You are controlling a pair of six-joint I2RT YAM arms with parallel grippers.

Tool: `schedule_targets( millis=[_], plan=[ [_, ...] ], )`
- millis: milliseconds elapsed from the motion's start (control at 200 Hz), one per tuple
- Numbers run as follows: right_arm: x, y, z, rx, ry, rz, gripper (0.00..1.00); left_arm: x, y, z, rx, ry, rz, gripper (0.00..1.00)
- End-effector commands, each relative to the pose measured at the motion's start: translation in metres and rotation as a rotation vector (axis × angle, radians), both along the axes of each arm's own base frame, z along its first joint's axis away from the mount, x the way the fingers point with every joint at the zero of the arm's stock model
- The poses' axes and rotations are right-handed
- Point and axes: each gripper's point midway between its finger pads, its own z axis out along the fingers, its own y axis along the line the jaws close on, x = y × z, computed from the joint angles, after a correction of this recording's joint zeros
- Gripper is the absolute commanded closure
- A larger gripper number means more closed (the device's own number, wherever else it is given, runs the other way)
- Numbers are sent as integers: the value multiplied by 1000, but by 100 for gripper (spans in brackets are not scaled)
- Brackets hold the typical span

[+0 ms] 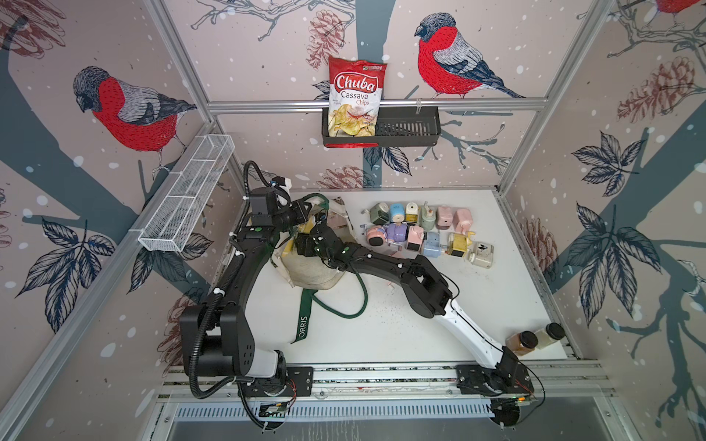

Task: Take out the pencil sharpeners from the tote bags
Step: Pick up the pencil sharpener from the canvas bag.

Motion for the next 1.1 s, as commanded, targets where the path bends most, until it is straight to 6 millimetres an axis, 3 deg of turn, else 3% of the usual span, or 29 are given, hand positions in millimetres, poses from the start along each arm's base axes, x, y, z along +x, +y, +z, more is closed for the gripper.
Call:
schedule_targets(
  millis=[0, 280, 475, 685, 886, 996, 1096],
  plan=[
    [-9, -19, -37, -158, 49, 26, 22, 2, 0, 5, 7, -23, 2, 100],
    [5, -21, -57, -191, 71, 9, 12, 2, 0, 6, 7, -25, 2, 100],
    [15, -35, -66, -248, 70, -32, 15, 2, -1, 4, 8, -19, 3, 100],
    [14, -54, -64, -341, 30, -60, 19, 3, -1, 3, 11, -19, 1, 100],
    [10, -76, -77, -477, 24, -57, 19, 3, -2, 3, 12, -16, 0, 100],
    [10, -85, -72, -552, -25, -76, 18, 3, -2, 2, 13, -15, 1, 100],
    [10, -81, -67, -548, -50, -56, 16, 2, -3, 3, 14, -17, -3, 100]
  ],
)
